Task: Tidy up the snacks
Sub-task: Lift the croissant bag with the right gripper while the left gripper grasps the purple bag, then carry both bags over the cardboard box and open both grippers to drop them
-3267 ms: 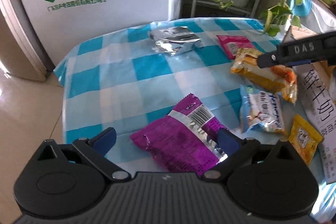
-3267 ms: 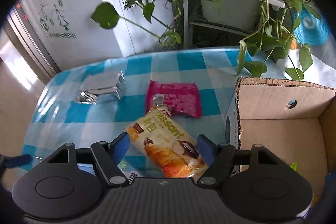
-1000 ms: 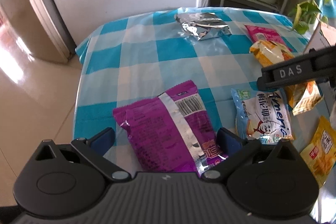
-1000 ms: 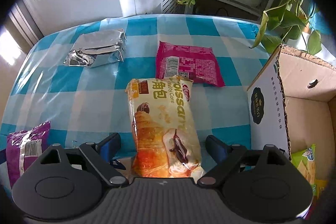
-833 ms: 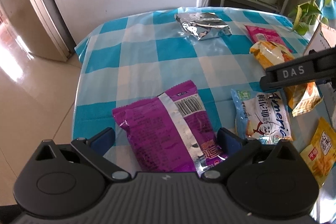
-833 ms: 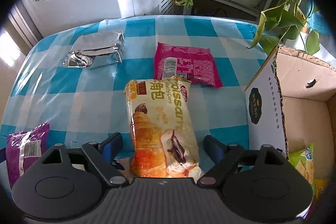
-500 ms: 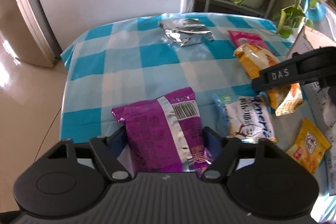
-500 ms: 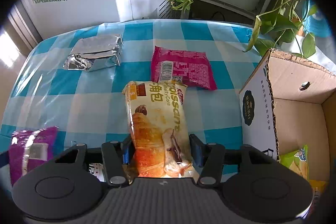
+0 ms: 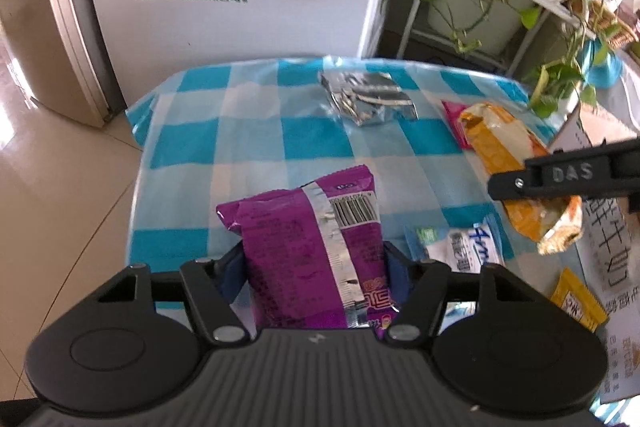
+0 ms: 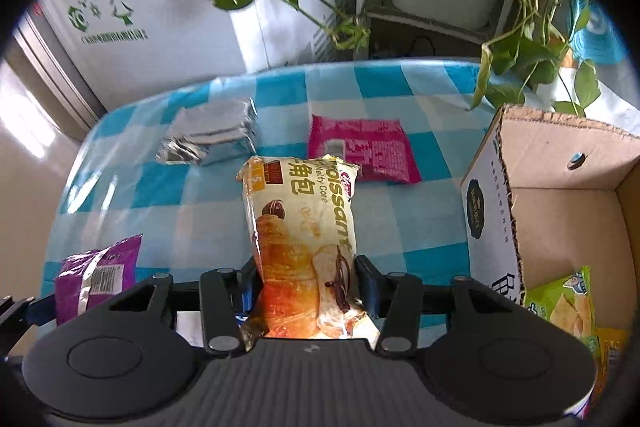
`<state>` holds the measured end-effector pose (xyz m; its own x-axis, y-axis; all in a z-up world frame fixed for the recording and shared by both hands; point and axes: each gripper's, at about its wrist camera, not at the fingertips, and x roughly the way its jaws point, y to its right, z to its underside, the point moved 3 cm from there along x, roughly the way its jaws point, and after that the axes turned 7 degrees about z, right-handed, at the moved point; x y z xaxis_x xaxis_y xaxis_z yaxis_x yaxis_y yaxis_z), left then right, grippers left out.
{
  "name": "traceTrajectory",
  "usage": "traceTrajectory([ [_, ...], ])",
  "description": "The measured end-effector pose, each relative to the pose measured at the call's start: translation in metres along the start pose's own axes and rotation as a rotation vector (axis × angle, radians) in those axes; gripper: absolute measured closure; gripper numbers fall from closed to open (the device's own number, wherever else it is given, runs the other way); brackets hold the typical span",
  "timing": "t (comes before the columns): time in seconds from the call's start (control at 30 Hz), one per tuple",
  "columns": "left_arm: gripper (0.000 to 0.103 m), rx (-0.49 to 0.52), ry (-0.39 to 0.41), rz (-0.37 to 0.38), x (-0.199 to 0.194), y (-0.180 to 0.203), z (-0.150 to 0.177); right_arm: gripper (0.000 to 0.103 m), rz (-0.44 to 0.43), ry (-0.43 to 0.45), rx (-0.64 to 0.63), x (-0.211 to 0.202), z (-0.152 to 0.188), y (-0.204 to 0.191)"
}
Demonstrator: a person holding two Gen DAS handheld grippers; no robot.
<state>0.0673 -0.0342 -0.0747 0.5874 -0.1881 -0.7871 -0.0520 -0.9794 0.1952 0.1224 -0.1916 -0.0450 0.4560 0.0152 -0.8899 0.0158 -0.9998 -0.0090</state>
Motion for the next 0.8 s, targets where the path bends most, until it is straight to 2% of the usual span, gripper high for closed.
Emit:
traceTrajectory([
  [0.3, 0.036, -0.027, 0.074, 0.009, -0.015, -0.003, -0.013, 0.05, -0.024, 0.086, -0.002, -0.039, 0.001, 0.002],
  [0.6, 0.036, -0.001, 0.12, 0.058, -0.022, 0.016, -0.019, 0.049, 0.016, 0.183, 0.025, -0.086, 0.015, 0.023],
  [0.8, 0.036, 0.031, 0.141, 0.076, -0.024, 0.033, -0.019, 0.049, 0.044, 0.206, 0.046, -0.097, 0.02, 0.041],
])
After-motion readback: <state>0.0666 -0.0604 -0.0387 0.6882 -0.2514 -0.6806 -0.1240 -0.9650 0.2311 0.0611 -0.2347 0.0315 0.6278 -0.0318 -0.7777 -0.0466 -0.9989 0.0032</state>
